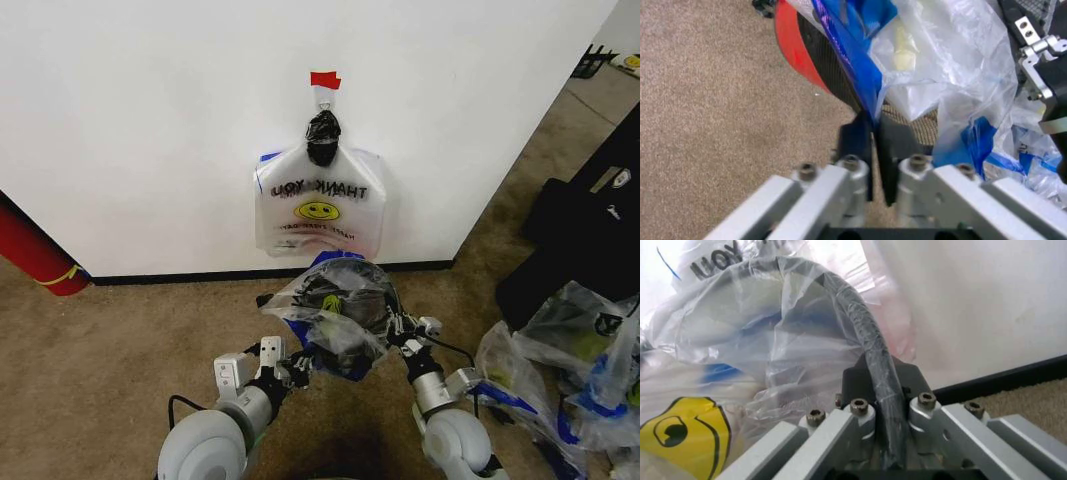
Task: Pick up the garbage bag from the wall and place it over the trash bin.
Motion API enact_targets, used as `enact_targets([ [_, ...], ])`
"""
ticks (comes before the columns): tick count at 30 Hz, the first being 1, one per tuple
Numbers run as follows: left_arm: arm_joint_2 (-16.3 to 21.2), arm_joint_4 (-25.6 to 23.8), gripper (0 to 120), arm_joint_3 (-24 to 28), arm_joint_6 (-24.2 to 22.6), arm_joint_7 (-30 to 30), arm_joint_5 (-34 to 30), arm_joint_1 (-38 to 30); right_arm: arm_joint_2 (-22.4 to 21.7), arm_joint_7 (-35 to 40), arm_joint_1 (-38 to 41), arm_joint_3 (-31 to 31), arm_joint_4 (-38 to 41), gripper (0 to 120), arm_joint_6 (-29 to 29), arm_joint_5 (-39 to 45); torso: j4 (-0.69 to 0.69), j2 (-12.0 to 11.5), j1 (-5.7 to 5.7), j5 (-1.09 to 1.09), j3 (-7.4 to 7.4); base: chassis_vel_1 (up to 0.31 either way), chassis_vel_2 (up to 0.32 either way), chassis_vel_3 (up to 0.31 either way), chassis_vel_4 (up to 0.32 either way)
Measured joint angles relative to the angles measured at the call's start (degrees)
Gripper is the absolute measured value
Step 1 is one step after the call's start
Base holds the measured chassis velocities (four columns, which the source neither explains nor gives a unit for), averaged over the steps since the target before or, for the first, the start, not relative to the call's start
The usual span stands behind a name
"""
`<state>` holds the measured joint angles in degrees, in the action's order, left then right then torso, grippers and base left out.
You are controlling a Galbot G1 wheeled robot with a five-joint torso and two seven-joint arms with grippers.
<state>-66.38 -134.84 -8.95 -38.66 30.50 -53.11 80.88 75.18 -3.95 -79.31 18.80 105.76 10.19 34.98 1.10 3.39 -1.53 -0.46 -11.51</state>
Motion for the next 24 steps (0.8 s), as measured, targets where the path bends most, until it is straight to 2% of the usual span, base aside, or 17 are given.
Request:
enact_targets([
  [5,0.75,2.75,0,0.41,0.95,-0.97,4.86,1.22,-0.38,0.77,-0.33,0.05,1.38,0,-0.14,0.82,0.0,0.0,0.0,0.0,0.0,0.0,0.0,0.0,0.0],
  [11,1.68,9.14,0,3.93,3.6,-3.03,16.78,3.02,-1.3,2.48,-1.61,-0.19,4.33,0,-1.66,2.75,0.0,0.0,0.0,0.0,0.0,0.0,0.0,0.0,0.0],
  [17,-0.09,13.85,0,5.45,5.36,-3.52,22.33,0.8,-2.36,3.75,-3.62,-0.73,7.88,0,-3.97,4.84,0.0,0.0,0.0,0.0,0.0,0.0,0.0,0.0,0.0],
  [21,-0.45,17.64,0,6.0,8.8,-4.72,29.38,-0.8,-2.92,6.1,-4.77,-1.57,10.67,0,-6.93,7.33,0.0,0.0,0.0,0.0,0.0,0.0,0.0,0.0,0.0],
  [24,-0.45,18.79,0,6.03,10.17,-5.44,31.91,-1.2,-2.97,7.12,-4.99,-2.0,11.66,0,-8.12,8.04,0.0,0.0,0.0,-0.01,0.0,0.0,0.0,0.0,0.0],
])
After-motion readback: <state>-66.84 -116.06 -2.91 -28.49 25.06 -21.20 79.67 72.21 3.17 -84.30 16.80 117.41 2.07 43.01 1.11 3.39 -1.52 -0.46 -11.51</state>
